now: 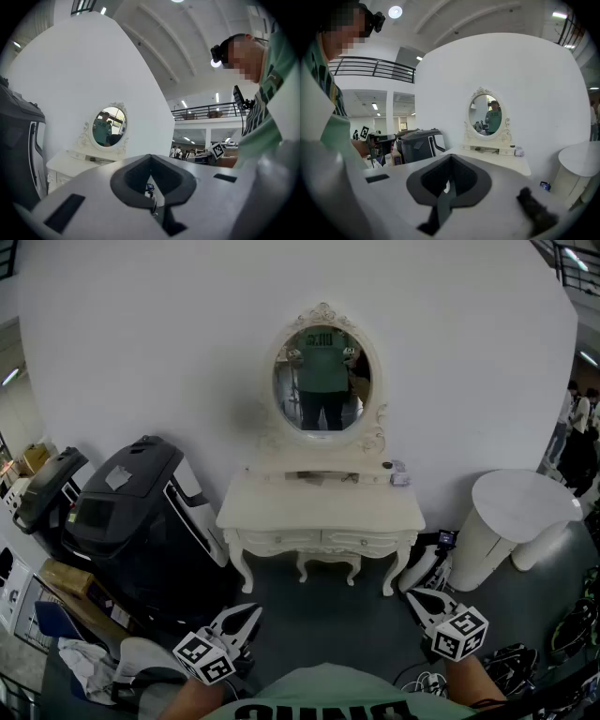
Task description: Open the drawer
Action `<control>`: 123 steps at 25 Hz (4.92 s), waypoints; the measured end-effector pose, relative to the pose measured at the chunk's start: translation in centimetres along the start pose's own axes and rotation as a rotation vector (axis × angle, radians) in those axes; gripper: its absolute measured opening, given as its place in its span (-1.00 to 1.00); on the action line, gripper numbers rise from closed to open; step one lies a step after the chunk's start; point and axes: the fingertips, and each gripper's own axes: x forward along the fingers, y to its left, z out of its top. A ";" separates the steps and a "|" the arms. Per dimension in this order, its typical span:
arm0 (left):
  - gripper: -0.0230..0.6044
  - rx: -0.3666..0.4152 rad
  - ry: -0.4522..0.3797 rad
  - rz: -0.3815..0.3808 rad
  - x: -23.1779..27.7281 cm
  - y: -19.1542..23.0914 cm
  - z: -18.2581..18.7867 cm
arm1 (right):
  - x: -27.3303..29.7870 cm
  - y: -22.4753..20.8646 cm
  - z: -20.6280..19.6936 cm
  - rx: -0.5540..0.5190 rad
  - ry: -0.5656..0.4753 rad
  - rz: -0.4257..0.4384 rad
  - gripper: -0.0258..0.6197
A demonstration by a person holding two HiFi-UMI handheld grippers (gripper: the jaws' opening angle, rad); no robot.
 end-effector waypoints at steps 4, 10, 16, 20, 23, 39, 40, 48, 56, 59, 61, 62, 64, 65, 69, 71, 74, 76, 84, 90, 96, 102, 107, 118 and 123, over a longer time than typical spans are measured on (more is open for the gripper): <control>-0.90 -0.002 -0.005 -0.003 0.3 -0.2 0.6 | 0.5 0.0 0.3 -0.012 0.000 0.012 -0.89; -0.90 0.004 -0.008 -0.005 0.7 -0.4 1.0 | 1.0 -0.4 0.6 -0.011 -0.005 0.021 -0.89; -0.90 0.000 -0.015 0.000 1.5 -0.4 1.0 | 0.9 -1.3 1.0 0.033 -0.032 0.019 -0.89; -0.90 0.000 -0.016 -0.010 2.5 -0.7 0.8 | 0.3 -2.0 1.2 0.039 -0.047 0.029 -0.89; -0.90 0.006 -0.014 -0.026 3.7 -1.5 0.8 | -0.4 -2.6 1.2 0.033 -0.052 0.033 -0.88; -0.90 0.005 0.029 -0.048 10.8 -8.5 -1.3 | -6.0 -8.8 -1.0 0.106 -0.087 0.083 -0.88; -0.90 0.003 0.035 -0.049 11.2 -9.0 -1.6 | -6.2 -9.1 -1.2 0.109 -0.085 0.088 -0.88; -0.90 -0.038 0.065 -0.046 13.5 -10.3 -3.6 | -6.2 -11.1 -2.7 0.137 -0.052 0.132 -0.88; -0.90 -0.058 0.053 -0.082 13.3 -5.3 -3.0 | -1.6 -9.4 -1.8 0.115 -0.020 0.121 -0.88; -0.90 -0.029 0.045 -0.115 12.8 -2.0 -1.7 | 1.7 -8.1 -0.3 0.104 -0.023 0.089 -0.88; -0.90 -0.010 0.042 -0.126 11.7 0.8 -0.3 | 4.2 -6.5 0.8 0.098 -0.024 0.078 -0.88; -0.90 -0.005 0.039 -0.128 11.0 2.3 0.5 | 5.5 -5.5 1.4 0.090 -0.021 0.076 -0.88; -0.90 0.002 0.029 -0.124 9.6 5.7 2.3 | 8.2 -3.9 2.6 0.075 -0.018 0.069 -0.88; -0.90 0.004 0.022 -0.120 8.9 7.4 3.1 | 9.6 -3.1 3.2 0.071 -0.019 0.065 -0.88; -0.90 -0.007 -0.005 -0.119 6.4 13.3 5.6 | 15.2 -0.4 4.8 0.055 -0.011 0.051 -0.88; -0.90 -0.010 -0.009 -0.119 5.5 15.7 6.1 | 17.8 0.7 4.7 0.059 0.005 0.049 -0.88; -0.90 -0.018 -0.004 -0.103 4.5 18.8 6.1 | 21.6 1.9 4.5 0.068 0.036 0.067 -0.88; -0.90 -0.030 0.002 -0.091 4.0 20.5 6.0 | 23.6 2.7 4.5 0.062 0.055 0.085 -0.88; -0.90 -0.056 0.005 -0.040 4.6 23.9 5.6 | 28.2 1.9 4.7 0.059 0.081 0.136 -0.88; -0.90 -0.020 0.010 0.029 8.3 23.9 5.9 | 31.3 -2.6 5.3 0.073 0.063 0.224 -0.88; -0.90 -0.013 -0.035 0.154 12.7 22.8 6.6 | 34.2 -8.4 7.0 0.055 0.056 0.349 -0.88; -0.90 -0.010 -0.021 0.213 19.0 21.4 6.6 | 35.9 -15.0 8.0 0.081 0.033 0.420 -0.88; -0.90 -0.027 -0.004 0.231 22.2 21.7 6.2 | 37.2 -19.1 7.3 0.131 0.033 0.431 -0.88; -0.90 -0.041 -0.001 0.149 24.4 29.5 6.5 | 43.1 -19.8 7.6 0.139 0.056 0.355 -0.88; -0.90 -0.026 0.027 0.042 24.3 36.9 7.9 | 47.9 -17.7 9.6 0.149 0.046 0.239 -0.88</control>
